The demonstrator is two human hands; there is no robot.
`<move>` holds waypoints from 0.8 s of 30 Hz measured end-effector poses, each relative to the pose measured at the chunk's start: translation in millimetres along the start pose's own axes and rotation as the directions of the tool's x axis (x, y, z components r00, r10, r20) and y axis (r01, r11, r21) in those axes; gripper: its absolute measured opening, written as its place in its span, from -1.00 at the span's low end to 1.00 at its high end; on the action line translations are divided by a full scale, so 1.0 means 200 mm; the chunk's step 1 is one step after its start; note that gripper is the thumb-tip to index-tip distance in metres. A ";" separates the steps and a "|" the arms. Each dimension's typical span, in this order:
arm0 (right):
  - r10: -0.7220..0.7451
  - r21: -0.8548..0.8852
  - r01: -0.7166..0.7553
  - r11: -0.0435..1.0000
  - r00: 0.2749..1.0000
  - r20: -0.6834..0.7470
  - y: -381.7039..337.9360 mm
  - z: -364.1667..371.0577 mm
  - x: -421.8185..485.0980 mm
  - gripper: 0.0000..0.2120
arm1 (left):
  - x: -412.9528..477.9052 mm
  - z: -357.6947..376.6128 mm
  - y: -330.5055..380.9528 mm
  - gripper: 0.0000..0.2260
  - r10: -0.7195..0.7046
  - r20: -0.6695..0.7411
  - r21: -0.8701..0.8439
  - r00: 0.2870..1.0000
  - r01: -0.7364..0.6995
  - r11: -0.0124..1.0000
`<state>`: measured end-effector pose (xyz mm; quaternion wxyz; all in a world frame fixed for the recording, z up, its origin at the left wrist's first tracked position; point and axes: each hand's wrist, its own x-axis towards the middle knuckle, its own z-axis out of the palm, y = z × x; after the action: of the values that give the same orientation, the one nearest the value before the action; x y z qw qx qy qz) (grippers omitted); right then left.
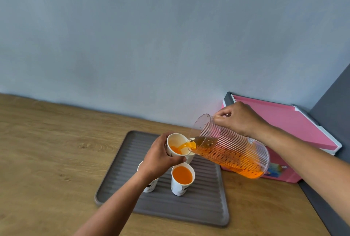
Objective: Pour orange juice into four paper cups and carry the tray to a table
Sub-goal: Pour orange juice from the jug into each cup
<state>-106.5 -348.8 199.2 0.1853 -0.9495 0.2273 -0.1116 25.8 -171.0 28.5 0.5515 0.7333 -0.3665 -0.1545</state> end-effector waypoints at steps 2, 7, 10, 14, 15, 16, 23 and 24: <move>0.006 0.003 -0.006 1.000 1.000 -0.010 0.00 0.00 0.00 -0.82 | 0.00 0.00 0.00 -0.33 0.001 0.001 0.000 1.000 -0.001 1.000; 0.003 -0.008 -0.003 1.000 1.000 -0.010 0.01 0.00 0.01 -0.84 | 0.00 0.00 0.00 -0.34 0.002 -0.002 -0.011 1.000 -0.002 1.000; -0.008 -0.022 0.007 1.000 1.000 -0.012 0.01 0.00 0.01 -0.82 | -0.01 0.00 0.01 -0.34 0.001 -0.001 -0.005 1.000 -0.001 1.000; -0.007 -0.015 0.007 1.000 1.000 -0.009 0.00 0.01 0.01 -0.84 | -0.01 0.00 0.00 -0.32 -0.010 0.007 -0.005 1.000 0.010 1.000; -0.005 -0.014 0.005 1.000 1.000 -0.011 0.00 0.00 0.01 -0.85 | -0.01 0.01 0.00 -0.31 -0.016 0.007 -0.006 1.000 0.016 1.000; -0.004 -0.014 0.003 1.000 1.000 -0.013 0.00 0.00 0.00 -0.84 | -0.01 0.01 0.00 -0.31 -0.021 0.007 -0.009 1.000 0.021 1.000; 0.001 -0.045 -0.002 0.999 1.000 -0.018 -0.02 -0.02 -0.01 -0.81 | -0.02 0.01 0.02 -0.35 -0.040 0.009 -0.046 0.999 0.040 0.998; 0.005 -0.051 -0.006 0.999 1.000 -0.019 -0.03 -0.02 -0.01 -0.79 | -0.02 0.01 0.02 -0.35 -0.044 0.012 -0.053 0.999 0.045 0.998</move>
<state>-106.8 -345.3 204.9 0.1592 -0.9522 0.2344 -0.1141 19.7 -169.9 30.4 0.5653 0.7255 -0.3488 -0.1802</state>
